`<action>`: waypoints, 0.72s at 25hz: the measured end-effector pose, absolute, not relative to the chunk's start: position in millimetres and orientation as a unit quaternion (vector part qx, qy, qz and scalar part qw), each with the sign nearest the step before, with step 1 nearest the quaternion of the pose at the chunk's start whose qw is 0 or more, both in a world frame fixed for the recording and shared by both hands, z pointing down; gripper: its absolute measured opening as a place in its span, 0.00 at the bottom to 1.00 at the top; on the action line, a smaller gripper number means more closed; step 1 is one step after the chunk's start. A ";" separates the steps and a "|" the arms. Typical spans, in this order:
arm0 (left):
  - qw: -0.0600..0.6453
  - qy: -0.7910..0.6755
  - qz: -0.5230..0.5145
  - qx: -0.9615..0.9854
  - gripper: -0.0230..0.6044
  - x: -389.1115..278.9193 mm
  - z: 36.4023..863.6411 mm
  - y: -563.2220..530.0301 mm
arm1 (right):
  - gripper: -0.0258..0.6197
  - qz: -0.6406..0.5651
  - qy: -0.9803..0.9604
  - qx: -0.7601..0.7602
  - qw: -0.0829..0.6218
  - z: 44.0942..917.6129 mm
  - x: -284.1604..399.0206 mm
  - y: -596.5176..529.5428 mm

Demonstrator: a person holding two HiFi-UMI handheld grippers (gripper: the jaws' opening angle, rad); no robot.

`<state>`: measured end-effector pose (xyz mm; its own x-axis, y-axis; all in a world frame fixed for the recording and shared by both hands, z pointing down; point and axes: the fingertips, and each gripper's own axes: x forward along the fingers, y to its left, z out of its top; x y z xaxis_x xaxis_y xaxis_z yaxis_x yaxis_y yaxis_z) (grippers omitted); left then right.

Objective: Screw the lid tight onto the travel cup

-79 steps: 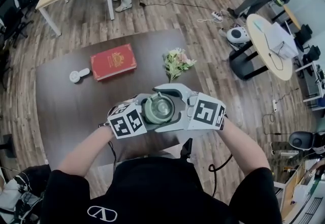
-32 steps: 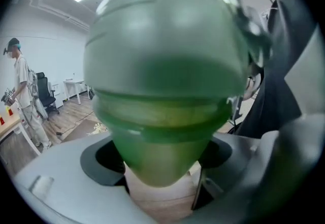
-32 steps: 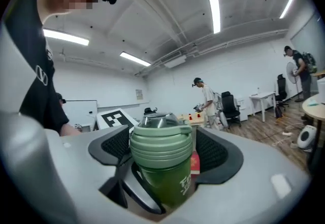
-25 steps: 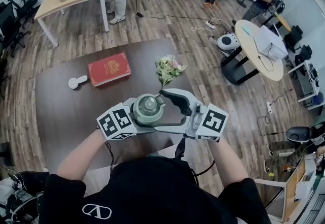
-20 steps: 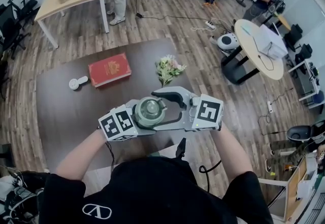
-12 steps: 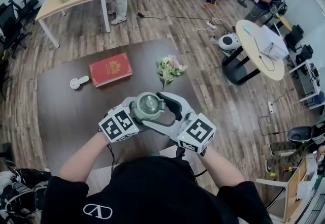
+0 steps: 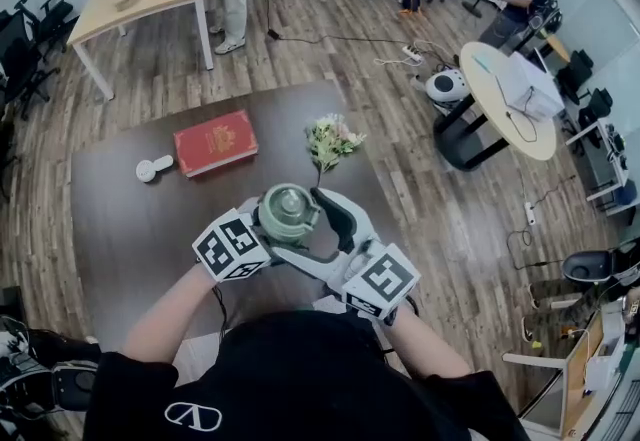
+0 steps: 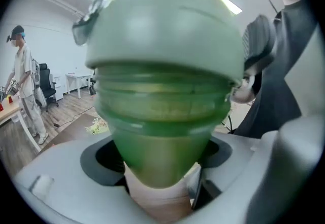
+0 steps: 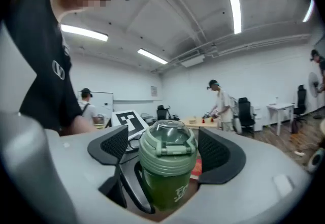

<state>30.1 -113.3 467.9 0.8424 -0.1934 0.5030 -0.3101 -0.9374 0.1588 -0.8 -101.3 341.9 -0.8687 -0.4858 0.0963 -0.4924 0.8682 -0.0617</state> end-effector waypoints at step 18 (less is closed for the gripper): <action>0.087 -0.131 0.272 0.949 0.66 29.9 456.3 -125.3 | 0.66 0.044 -0.988 0.137 0.057 330.7 -6.3 -119.6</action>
